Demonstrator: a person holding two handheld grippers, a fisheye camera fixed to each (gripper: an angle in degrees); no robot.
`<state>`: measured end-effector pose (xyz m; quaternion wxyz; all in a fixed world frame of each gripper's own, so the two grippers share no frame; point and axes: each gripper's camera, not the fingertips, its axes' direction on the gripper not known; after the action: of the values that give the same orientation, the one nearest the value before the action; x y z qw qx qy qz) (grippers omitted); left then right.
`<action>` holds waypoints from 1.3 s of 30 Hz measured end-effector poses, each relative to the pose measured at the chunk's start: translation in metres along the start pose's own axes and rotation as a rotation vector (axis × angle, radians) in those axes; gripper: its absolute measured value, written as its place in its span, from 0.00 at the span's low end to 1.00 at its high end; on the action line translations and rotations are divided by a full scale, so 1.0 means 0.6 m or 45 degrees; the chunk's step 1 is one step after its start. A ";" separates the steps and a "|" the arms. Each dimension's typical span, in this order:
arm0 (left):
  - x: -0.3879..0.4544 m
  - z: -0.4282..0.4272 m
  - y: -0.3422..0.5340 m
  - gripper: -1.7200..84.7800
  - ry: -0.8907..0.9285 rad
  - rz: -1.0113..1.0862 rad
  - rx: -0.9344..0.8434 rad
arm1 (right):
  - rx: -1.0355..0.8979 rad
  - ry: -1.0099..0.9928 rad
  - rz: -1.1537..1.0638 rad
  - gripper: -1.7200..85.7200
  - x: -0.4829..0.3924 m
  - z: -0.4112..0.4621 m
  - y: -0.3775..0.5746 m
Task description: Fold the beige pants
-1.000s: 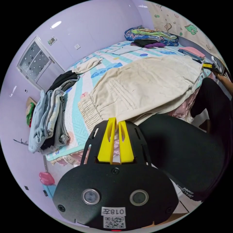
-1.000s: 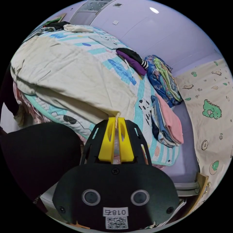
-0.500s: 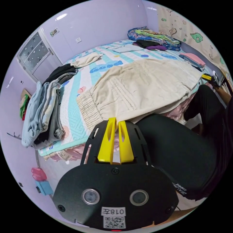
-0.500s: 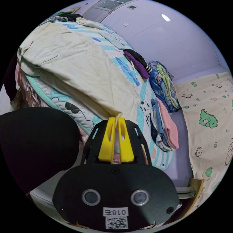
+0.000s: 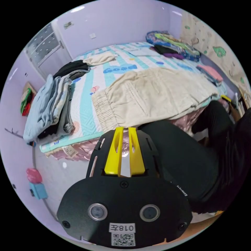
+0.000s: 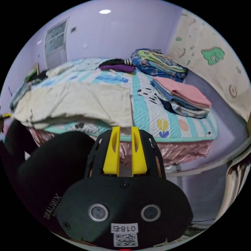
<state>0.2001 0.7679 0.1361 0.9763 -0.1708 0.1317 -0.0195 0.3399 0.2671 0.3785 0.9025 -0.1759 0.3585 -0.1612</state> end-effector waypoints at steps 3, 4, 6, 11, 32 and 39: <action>-0.005 -0.032 0.010 0.05 0.110 -0.089 0.171 | 0.110 -0.094 0.048 0.11 0.037 -0.001 -0.029; 0.000 -0.040 0.004 0.05 0.161 -0.095 0.227 | 0.153 -0.116 0.031 0.11 0.045 0.004 -0.051; 0.014 -0.041 -0.013 0.04 0.224 -0.083 0.277 | 0.200 -0.148 -0.013 0.11 0.053 0.021 -0.094; 0.045 -0.005 -0.078 0.02 0.244 -0.009 0.216 | 0.086 -0.095 -0.178 0.11 0.081 0.128 -0.222; 0.083 0.157 -0.177 0.01 0.268 0.009 0.038 | -0.190 -0.596 -0.105 0.15 0.225 0.269 -0.370; 0.114 0.181 -0.185 0.01 0.237 -0.003 0.051 | -0.069 -0.440 -0.175 0.09 0.170 0.217 -0.408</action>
<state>0.2954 0.6938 0.2551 0.9630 -0.1490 0.2210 -0.0391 0.4618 0.0342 0.5131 0.9324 -0.2495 0.1895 -0.1802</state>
